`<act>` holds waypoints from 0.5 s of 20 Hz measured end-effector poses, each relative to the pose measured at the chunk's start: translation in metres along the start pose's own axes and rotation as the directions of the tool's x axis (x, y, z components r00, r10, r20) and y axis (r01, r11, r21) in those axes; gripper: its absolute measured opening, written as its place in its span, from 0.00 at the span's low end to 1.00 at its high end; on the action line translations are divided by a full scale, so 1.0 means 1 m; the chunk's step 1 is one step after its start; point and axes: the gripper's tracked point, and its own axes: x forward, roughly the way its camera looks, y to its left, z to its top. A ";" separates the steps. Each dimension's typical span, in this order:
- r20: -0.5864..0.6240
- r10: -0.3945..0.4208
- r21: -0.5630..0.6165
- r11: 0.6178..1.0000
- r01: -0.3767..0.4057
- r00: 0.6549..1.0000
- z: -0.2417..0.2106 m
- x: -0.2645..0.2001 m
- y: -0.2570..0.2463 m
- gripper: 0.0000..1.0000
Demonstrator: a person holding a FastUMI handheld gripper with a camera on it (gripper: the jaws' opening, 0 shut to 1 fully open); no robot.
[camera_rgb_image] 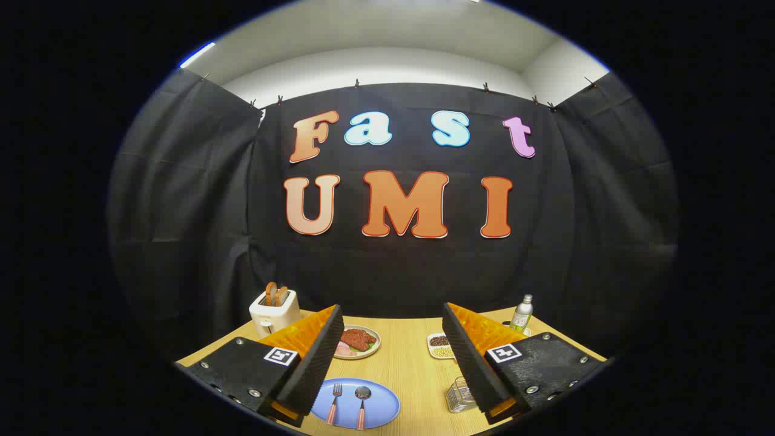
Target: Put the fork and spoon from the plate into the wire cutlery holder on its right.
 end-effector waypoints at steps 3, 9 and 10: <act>-0.016 0.017 0.005 1.000 -0.017 1.000 -0.008 0.003 0.005 0.98; -0.021 0.022 -0.006 1.000 -0.022 1.000 -0.012 0.005 0.008 0.98; -0.021 0.024 -0.013 1.000 -0.025 0.999 -0.012 0.005 0.009 0.98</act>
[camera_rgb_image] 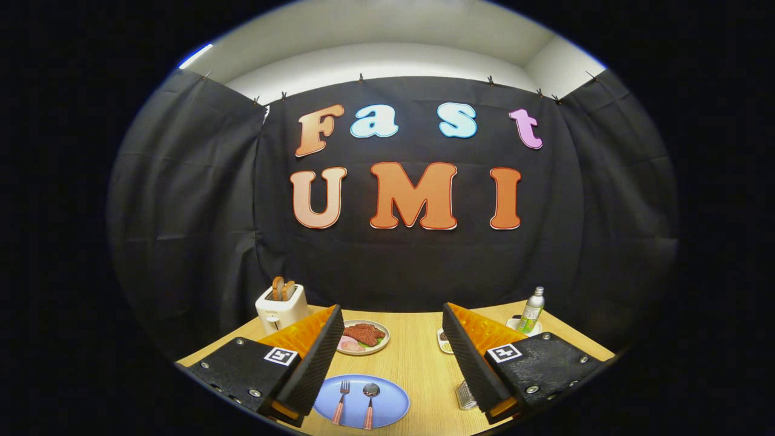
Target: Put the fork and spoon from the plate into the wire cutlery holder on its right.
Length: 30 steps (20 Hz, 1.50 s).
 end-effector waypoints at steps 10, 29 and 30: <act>-0.122 0.046 0.018 0.999 -0.044 0.992 -0.065 0.001 0.012 0.98; -0.570 0.053 -0.007 0.998 -0.069 0.820 -0.298 0.014 0.040 0.93; -0.579 0.051 -0.008 0.998 -0.067 0.814 -0.301 0.013 0.041 0.89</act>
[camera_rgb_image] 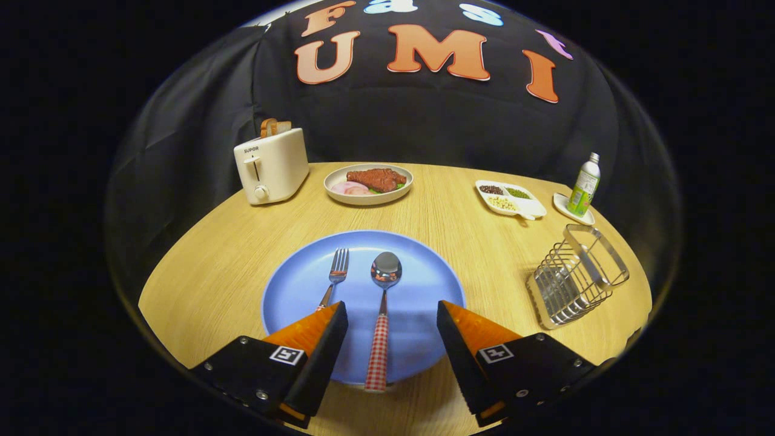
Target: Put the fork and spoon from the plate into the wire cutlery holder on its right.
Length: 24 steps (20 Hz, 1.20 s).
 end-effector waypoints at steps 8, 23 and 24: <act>-0.074 0.019 0.004 1.000 -0.019 0.997 -0.021 0.005 0.006 0.39; -0.043 0.025 0.022 0.999 -0.024 0.999 0.058 -0.053 -0.063 0.07; -0.053 0.019 0.011 1.000 -0.018 0.998 0.064 -0.061 -0.076 0.07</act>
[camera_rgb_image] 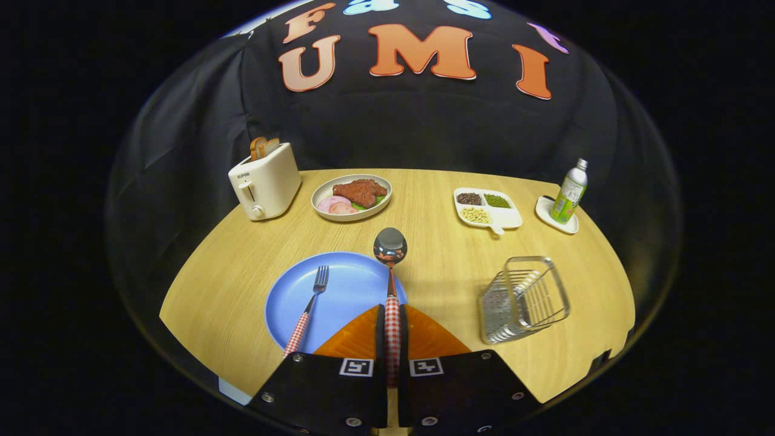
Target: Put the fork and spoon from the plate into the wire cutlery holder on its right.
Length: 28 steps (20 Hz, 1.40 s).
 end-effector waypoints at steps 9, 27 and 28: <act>-0.160 -0.091 -0.054 0.995 0.084 0.983 0.006 -0.052 -0.115 0.07; -0.588 -0.030 -0.153 0.985 -0.076 0.808 -0.024 -0.023 -0.130 0.07; -0.598 -0.038 -0.168 0.983 -0.078 0.801 -0.024 -0.019 -0.130 0.07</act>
